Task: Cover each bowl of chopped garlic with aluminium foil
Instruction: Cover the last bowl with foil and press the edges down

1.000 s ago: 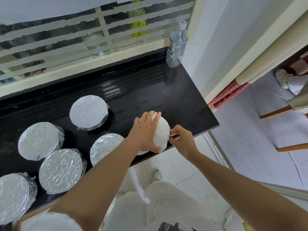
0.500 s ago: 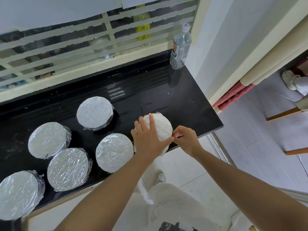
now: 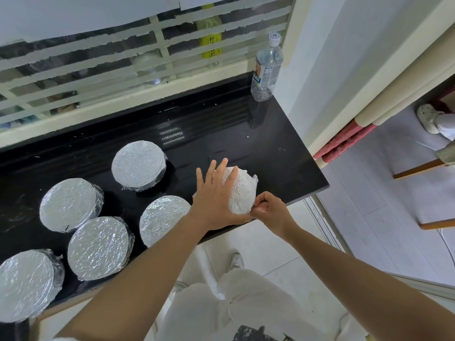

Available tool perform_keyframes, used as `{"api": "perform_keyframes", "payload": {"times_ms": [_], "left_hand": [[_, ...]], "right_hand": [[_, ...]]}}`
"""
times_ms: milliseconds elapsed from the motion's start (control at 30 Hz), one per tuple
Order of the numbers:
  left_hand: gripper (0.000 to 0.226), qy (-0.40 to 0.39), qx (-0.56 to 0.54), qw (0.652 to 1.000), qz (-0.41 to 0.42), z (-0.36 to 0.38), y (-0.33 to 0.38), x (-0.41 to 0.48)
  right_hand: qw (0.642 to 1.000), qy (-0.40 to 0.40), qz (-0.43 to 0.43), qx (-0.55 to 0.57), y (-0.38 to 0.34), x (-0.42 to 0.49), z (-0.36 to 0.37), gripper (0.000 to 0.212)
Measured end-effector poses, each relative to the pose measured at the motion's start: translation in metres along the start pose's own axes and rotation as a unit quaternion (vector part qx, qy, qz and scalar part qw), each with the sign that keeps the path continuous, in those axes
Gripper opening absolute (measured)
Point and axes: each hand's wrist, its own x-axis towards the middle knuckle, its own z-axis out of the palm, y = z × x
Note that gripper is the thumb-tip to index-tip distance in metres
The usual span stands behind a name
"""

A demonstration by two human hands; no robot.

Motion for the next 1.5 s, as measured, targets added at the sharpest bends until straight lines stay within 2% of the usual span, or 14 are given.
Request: {"api": "perform_keyframes", "payload": {"times_ms": [100, 167, 267, 433, 500, 600, 800, 1033, 1133, 1200, 1267, 1333, 1400, 1500], "left_hand": [[0.127, 0.031, -0.013, 0.995, -0.095, 0.019, 0.019, -0.005], [0.120, 0.055, -0.028, 0.992, -0.112, 0.031, 0.023, -0.005], [0.112, 0.072, -0.019, 0.992, -0.104, 0.035, 0.019, -0.003], [0.108, 0.115, -0.006, 0.990, -0.078, 0.040, 0.011, -0.001], [0.110, 0.103, -0.009, 0.992, -0.072, 0.037, 0.008, 0.000], [0.116, 0.069, -0.029, 0.992, -0.099, 0.029, 0.008, 0.000], [0.111, 0.089, -0.010, 0.980, -0.176, 0.028, 0.024, 0.000], [0.096, 0.159, 0.007, 0.980, -0.116, 0.039, 0.010, 0.005], [0.092, 0.172, 0.022, 0.981, -0.084, 0.040, 0.003, 0.007], [0.100, 0.156, 0.019, 0.984, -0.080, 0.041, 0.001, 0.007], [0.103, 0.152, 0.018, 0.985, -0.083, 0.041, 0.001, 0.007], [0.103, 0.155, 0.020, 0.984, -0.084, 0.042, 0.002, 0.007], [0.102, 0.161, 0.018, 0.984, -0.081, 0.042, 0.001, 0.008], [0.102, 0.165, 0.014, 0.983, -0.080, 0.043, 0.001, 0.008]], "right_hand": [[1.000, -0.006, -0.002, 0.004, 0.003, 0.002, 0.000, 0.018], [1.000, -0.019, 0.005, 0.016, 0.005, 0.002, -0.004, 0.015], [0.997, -0.052, 0.024, 0.059, 0.001, 0.000, -0.009, 0.010], [0.994, -0.046, 0.040, 0.096, -0.001, -0.003, -0.004, 0.005], [0.991, -0.053, 0.049, 0.113, 0.000, -0.004, -0.002, 0.006], [0.986, -0.070, 0.065, 0.139, 0.002, -0.006, 0.000, 0.012], [0.970, -0.090, 0.095, 0.204, 0.004, -0.006, -0.001, 0.022], [0.966, -0.115, 0.116, 0.200, -0.003, -0.005, 0.002, 0.031], [0.984, -0.061, 0.085, 0.142, -0.006, -0.001, 0.001, 0.026], [0.997, 0.038, 0.029, 0.058, -0.007, 0.000, -0.002, 0.013], [0.992, 0.118, -0.050, -0.001, -0.007, -0.001, -0.006, 0.019], [0.985, 0.113, -0.122, -0.035, -0.008, 0.000, -0.011, 0.032], [0.981, 0.065, -0.162, -0.085, -0.011, 0.002, -0.014, 0.040], [0.974, 0.034, -0.181, -0.132, -0.014, 0.011, -0.013, 0.034]]}}
